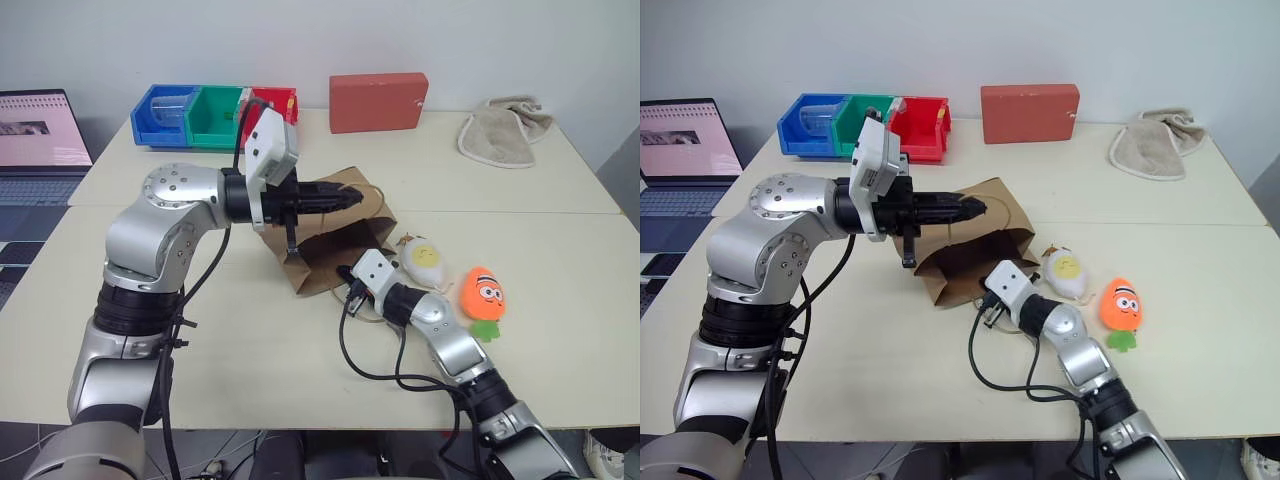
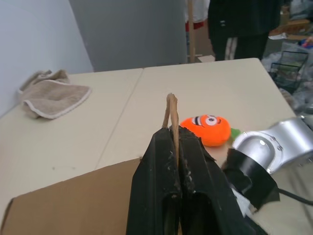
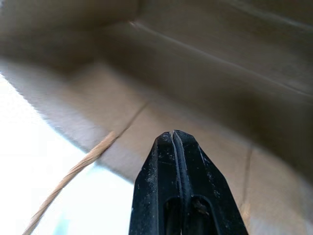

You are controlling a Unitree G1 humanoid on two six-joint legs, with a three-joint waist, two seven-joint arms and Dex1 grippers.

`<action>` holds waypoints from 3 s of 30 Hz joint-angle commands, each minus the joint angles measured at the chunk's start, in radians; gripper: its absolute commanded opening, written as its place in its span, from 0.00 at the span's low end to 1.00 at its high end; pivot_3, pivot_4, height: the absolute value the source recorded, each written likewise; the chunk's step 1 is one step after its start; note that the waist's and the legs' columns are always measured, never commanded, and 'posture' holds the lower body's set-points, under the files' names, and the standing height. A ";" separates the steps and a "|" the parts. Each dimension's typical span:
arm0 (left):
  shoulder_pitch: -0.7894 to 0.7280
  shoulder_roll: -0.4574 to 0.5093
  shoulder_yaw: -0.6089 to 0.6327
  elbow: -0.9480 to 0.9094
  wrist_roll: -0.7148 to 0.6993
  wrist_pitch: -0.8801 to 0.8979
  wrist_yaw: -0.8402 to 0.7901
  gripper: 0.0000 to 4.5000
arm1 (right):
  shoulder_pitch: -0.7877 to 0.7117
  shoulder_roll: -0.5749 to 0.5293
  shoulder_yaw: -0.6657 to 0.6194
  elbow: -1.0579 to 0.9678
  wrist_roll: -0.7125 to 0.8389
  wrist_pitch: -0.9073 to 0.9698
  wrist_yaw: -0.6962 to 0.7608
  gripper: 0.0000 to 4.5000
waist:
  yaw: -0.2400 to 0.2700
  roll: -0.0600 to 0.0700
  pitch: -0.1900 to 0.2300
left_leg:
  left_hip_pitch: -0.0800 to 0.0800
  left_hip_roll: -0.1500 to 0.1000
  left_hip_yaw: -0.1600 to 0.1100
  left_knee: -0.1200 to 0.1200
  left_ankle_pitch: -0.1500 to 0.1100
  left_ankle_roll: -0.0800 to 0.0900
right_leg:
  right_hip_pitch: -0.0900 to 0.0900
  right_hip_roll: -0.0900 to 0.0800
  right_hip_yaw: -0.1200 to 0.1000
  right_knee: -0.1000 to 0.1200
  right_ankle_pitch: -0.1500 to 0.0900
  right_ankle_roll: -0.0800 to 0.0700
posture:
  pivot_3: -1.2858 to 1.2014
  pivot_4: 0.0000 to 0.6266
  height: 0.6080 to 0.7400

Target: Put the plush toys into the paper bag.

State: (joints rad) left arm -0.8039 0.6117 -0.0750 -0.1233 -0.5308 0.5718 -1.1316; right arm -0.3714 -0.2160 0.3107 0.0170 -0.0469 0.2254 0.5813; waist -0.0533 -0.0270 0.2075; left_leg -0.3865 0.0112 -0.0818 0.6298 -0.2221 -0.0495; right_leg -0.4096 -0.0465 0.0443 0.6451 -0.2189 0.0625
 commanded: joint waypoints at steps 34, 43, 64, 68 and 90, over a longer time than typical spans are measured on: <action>0.007 0.012 -0.003 -0.051 -0.016 0.009 -0.041 0.00 | 0.085 -0.527 -0.180 -0.068 -0.125 -0.260 0.122 0.00 | 0.005 -0.001 0.000 | -0.002 0.000 0.001 0.001 0.000 0.000 | -0.001 0.000 0.001 -0.001 0.000 0.000 | 0.52 0.24 1.00; -0.003 0.020 0.004 -0.030 -0.015 0.005 -0.046 0.00 | 0.039 -0.628 -0.250 -0.160 0.050 -0.305 0.325 0.00 | 0.005 0.000 0.001 | -0.002 0.000 0.001 0.001 0.000 0.000 | -0.001 0.000 0.001 -0.001 0.000 0.000 | 0.52 0.24 1.00; -0.031 0.027 0.012 -0.016 -0.031 0.018 -0.069 0.00 | -0.105 -0.443 -0.010 -0.346 -0.002 -0.056 0.262 0.00 | 0.003 -0.001 0.001 | -0.003 0.000 0.000 0.001 0.000 0.000 | -0.002 0.001 0.000 0.000 0.000 0.000 | 0.52 0.24 1.00; -0.026 0.032 0.012 -0.029 -0.041 0.028 -0.068 0.00 | -0.139 -0.361 0.028 -0.297 -0.097 -0.081 0.186 0.00 | 0.010 -0.001 0.001 | -0.013 0.000 -0.001 0.002 0.000 0.000 | -0.011 0.001 0.000 0.001 0.000 0.000 | 0.52 0.24 1.00; -0.049 0.013 0.031 -0.016 -0.093 0.068 -0.050 0.00 | -0.244 -0.063 0.173 -0.007 -0.417 -0.132 -0.017 0.00 | 0.011 -0.001 0.001 | -0.012 0.000 -0.001 0.002 0.000 0.000 | -0.011 0.002 0.000 0.002 0.002 -0.002 | 0.52 0.24 1.00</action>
State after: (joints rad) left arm -0.8283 0.6221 -0.0743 -0.1119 -0.6078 0.6447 -1.1875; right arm -0.5919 -0.2905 0.4932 0.0183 -0.4543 0.0904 0.5845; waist -0.0422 -0.0276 0.2083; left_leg -0.3988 0.0116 -0.0827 0.6319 -0.2218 -0.0498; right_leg -0.4207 -0.0450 0.0446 0.6469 -0.2173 0.0607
